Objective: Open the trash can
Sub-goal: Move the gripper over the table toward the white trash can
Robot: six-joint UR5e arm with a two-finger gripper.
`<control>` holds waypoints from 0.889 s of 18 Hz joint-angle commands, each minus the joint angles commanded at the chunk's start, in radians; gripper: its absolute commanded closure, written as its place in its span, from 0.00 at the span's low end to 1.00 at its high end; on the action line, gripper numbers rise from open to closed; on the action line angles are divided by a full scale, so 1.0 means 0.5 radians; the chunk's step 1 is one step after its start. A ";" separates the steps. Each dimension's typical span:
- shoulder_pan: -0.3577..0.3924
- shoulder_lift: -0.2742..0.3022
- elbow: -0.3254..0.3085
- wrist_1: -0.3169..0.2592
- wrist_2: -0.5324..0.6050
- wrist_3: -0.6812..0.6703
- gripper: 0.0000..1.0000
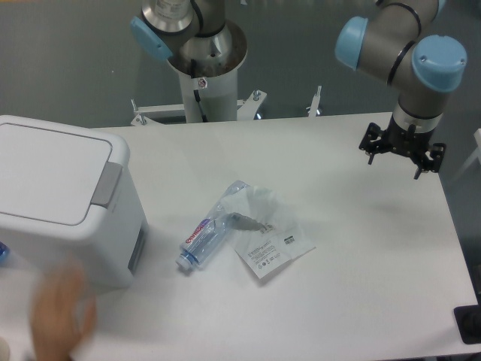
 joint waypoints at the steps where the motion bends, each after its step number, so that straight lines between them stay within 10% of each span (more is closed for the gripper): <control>1: 0.000 0.003 0.003 -0.003 0.018 0.000 0.00; 6: -0.052 0.028 0.018 -0.085 0.021 -0.024 0.00; 12: -0.309 0.019 0.367 -0.717 0.000 -0.392 0.00; 16: -0.414 0.034 0.402 -0.816 -0.086 -0.479 0.00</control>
